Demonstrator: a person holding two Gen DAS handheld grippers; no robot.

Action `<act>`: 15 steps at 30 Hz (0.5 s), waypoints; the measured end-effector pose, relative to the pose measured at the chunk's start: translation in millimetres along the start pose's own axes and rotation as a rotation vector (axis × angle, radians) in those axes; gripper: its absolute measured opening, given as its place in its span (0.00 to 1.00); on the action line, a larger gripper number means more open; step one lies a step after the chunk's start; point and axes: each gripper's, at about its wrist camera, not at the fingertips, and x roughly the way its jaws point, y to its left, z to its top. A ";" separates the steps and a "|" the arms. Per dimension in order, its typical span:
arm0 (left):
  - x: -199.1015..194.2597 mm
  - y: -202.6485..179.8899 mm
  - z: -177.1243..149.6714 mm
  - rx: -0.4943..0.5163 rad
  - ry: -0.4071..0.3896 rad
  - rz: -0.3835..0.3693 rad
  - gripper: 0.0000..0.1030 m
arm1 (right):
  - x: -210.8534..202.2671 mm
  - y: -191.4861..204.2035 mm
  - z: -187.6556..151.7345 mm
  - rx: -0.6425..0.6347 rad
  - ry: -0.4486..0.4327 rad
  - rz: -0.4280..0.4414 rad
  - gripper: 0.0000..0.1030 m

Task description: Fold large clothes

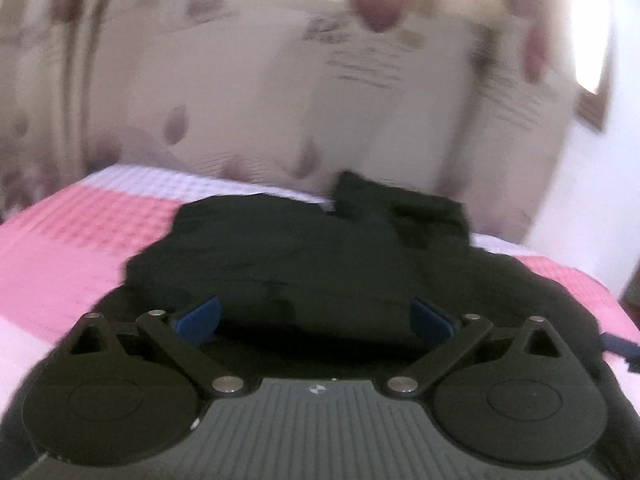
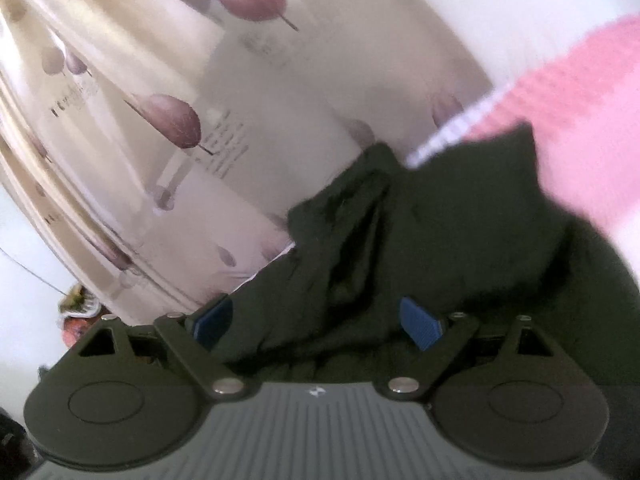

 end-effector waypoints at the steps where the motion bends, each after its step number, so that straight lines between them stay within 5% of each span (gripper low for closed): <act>1: 1.9 9.9 1.9 -0.025 0.008 0.009 0.97 | 7.9 -0.3 6.7 -0.010 -0.002 -0.008 0.91; 10: 44.6 68.1 17.8 -0.229 0.068 -0.026 0.99 | 87.9 -17.5 19.3 -0.044 0.109 -0.076 0.91; 11: 47.4 71.5 19.8 -0.248 0.043 -0.010 0.99 | 93.2 -13.1 17.1 -0.075 0.113 -0.063 0.88; 13: 48.0 81.7 24.1 -0.286 -0.018 0.037 0.96 | 105.4 -0.5 13.1 -0.138 0.133 -0.045 0.59; 15: 45.2 94.4 28.7 -0.324 -0.067 0.113 0.89 | 120.8 12.6 8.9 -0.190 0.164 -0.039 0.55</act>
